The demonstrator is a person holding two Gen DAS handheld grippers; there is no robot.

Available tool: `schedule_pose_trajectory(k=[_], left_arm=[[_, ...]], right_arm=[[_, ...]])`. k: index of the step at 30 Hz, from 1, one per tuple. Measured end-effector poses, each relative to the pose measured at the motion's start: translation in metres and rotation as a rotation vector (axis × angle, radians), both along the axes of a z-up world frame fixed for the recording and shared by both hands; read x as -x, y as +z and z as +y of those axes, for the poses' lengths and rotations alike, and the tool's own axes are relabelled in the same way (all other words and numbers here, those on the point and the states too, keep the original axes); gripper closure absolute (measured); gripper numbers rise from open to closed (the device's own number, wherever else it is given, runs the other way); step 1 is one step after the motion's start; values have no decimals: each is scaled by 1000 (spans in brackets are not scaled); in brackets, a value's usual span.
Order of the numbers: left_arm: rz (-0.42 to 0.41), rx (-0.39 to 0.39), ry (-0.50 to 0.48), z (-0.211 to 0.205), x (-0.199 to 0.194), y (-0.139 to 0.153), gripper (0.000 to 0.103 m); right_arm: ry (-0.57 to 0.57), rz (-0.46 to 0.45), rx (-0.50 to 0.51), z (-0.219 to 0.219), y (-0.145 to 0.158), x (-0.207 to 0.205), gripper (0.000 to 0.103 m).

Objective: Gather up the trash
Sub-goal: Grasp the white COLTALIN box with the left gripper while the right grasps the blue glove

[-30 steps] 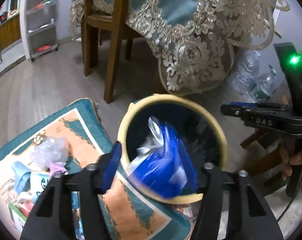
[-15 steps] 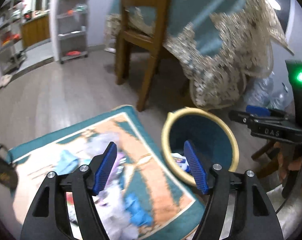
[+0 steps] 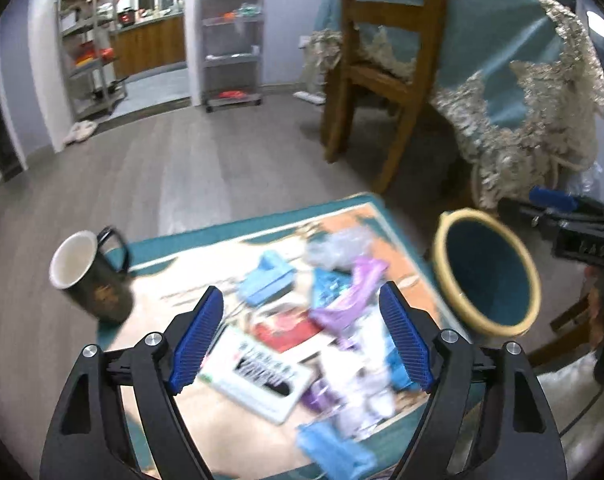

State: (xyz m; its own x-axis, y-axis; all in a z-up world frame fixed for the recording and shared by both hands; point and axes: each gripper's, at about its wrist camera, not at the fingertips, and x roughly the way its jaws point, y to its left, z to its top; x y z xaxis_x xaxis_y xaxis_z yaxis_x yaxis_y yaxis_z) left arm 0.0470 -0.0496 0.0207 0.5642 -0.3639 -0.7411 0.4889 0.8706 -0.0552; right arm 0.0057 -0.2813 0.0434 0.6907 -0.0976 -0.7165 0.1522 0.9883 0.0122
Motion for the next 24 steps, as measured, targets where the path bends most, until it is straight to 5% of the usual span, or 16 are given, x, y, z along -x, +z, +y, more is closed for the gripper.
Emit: schedule_pose_trajectory(k=[8,13,19,24], left_arm=[[-2,-51,104,41,-4,-14,17],[51,-145,113,54,-10,-48,17],[124,-187,152,56,-18,-74,17],[119,-184,151,44,-21,-77,17]], right_arm=[[7,33,-21,18,-20,-9,13],[-31,107,-150,16,-61,-8,13],[-33,210,-129,12,-94,-6,13],[32,285,-146,24,-112,-6,27]])
